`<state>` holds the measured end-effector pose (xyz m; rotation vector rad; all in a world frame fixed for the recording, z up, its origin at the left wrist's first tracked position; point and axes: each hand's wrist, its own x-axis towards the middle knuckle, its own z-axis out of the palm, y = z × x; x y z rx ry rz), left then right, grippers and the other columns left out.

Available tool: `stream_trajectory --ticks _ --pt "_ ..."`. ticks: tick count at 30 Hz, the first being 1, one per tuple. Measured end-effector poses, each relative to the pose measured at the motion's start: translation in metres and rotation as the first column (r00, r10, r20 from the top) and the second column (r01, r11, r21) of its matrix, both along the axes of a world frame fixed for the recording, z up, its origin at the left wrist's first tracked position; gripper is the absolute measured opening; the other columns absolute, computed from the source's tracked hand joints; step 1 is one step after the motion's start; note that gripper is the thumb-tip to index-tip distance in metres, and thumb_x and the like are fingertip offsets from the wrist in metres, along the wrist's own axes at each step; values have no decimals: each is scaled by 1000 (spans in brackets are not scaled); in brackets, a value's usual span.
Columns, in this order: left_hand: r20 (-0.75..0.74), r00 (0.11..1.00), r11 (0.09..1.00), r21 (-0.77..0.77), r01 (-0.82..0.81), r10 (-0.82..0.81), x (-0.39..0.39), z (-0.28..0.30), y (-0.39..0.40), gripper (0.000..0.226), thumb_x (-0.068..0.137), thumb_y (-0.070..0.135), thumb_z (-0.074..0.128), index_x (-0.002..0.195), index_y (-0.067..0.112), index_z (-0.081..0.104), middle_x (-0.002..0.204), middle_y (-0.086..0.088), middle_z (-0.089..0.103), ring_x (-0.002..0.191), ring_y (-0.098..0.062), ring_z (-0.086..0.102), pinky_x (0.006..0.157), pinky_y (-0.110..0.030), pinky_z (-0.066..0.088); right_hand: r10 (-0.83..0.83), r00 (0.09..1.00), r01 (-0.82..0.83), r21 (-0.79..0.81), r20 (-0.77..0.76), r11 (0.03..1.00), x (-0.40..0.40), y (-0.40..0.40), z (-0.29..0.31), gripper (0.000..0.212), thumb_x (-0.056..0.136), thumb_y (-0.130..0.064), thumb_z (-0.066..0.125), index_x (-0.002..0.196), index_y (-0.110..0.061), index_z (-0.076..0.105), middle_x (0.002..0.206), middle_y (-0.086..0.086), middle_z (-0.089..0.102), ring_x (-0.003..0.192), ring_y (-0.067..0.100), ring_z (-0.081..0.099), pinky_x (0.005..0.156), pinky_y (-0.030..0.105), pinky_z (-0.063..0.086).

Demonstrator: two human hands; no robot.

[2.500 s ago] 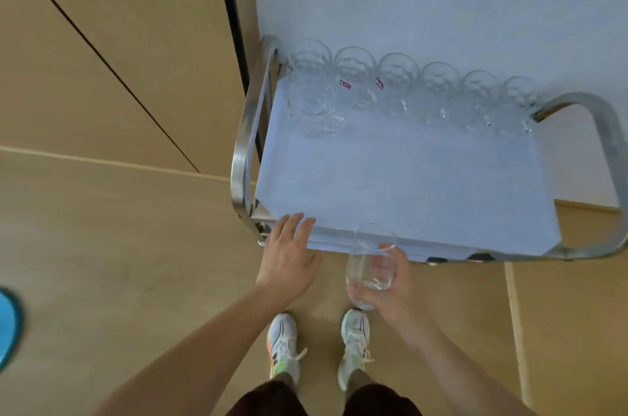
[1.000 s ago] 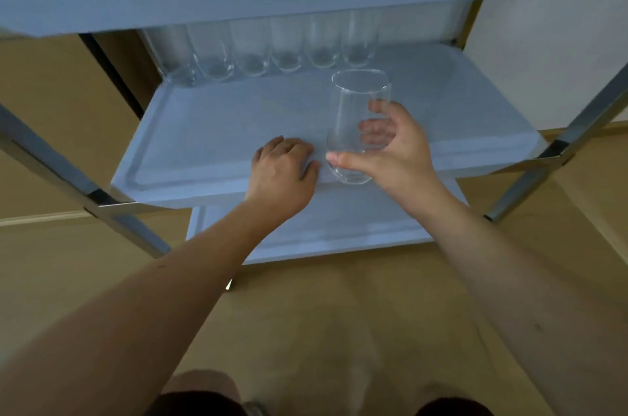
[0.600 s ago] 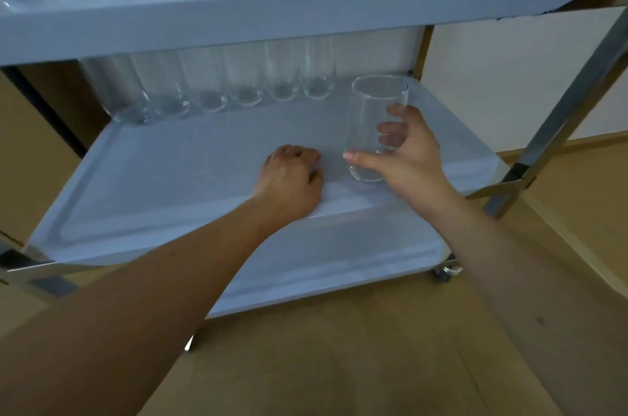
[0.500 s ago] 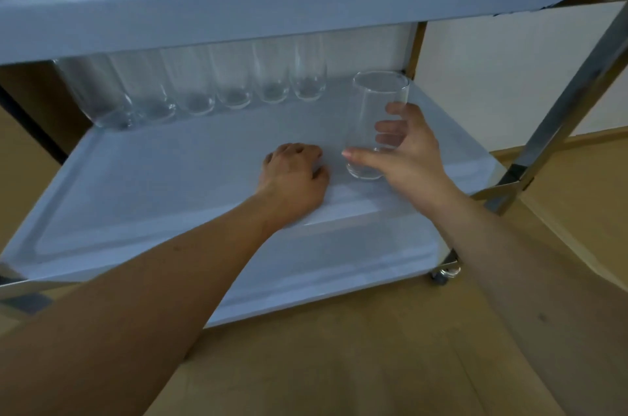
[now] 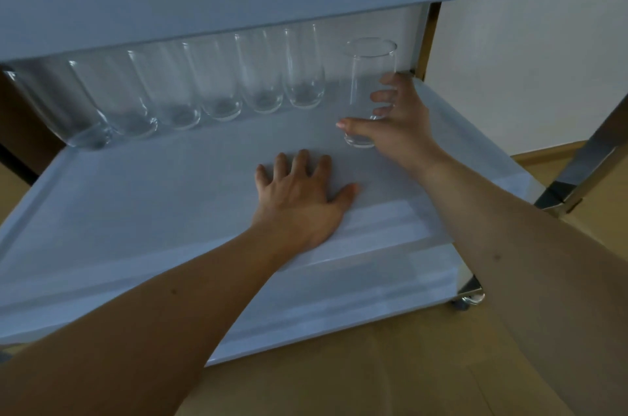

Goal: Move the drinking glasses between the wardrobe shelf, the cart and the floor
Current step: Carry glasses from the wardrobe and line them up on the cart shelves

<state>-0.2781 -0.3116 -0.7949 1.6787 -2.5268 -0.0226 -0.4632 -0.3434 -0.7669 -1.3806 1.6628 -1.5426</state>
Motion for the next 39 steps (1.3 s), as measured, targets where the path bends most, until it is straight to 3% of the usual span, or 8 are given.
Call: stream_trajectory --ticks 3,7,12,17,22,25,30,39 --pt "2 1000 1000 -25 -5 5 -2 -2 -3 84 83 82 6 148 36 34 155 -2 33 143 -32 26 116 -60 18 -2 1000 2 -12 1 1000 -4 -26 -2 96 60 -34 98 139 -20 44 123 -1 57 103 13 59 76 15 49" --pt "-9 1000 999 -49 0 0 -1 -5 -3 84 84 83 4 148 37 34 155 -1 33 143 -30 25 117 -60 17 -17 999 17 -4 -34 1000 -10 -62 -4 97 63 -35 96 142 -20 42 129 0 56 111 17 59 93 29 52" --pt "-8 1000 998 -55 -7 6 -1 -7 -3 85 84 84 4 149 38 32 158 -1 30 147 -30 21 119 -59 13 -89 995 89 1 -51 996 -11 -108 -5 89 64 -37 95 124 -9 34 120 3 49 115 21 56 103 41 49" --pt "-19 1000 998 -63 -9 8 -1 -8 -4 86 82 84 4 149 38 33 158 0 30 147 -30 21 119 -59 11 -151 989 151 -5 -7 989 -12 -132 -15 89 67 -42 92 133 -14 40 121 4 56 108 18 57 96 34 50" --pt "-1 1000 997 -71 0 0 -2 -8 -5 87 83 84 3 151 38 30 160 0 28 148 -30 20 120 -58 12 -186 972 184 -23 -143 983 -15 -134 -21 87 74 -52 84 144 -20 43 124 2 47 105 12 41 87 24 34" --pt "-6 1000 998 -68 -9 9 -1 -7 -4 87 82 84 3 151 38 31 159 1 29 148 -29 20 120 -57 12 -213 974 212 -29 -82 977 -17 -133 -21 84 70 -53 86 132 -14 45 119 2 57 106 19 56 85 27 43" --pt "-12 1000 998 -69 -7 6 -1 -7 -3 86 81 84 3 148 39 32 157 2 31 146 -27 22 120 -56 12 -225 972 223 -41 -71 974 -17 -134 -23 67 65 -56 87 107 -18 49 100 -3 59 90 18 58 82 36 51" --pt "-29 1000 997 -81 -6 4 -1 -11 -6 85 81 84 5 146 39 35 155 1 33 144 -28 25 118 -58 14 -176 982 173 -43 -70 984 -18 -128 -21 50 67 -45 90 101 -27 56 95 -8 66 96 15 68 87 30 55"
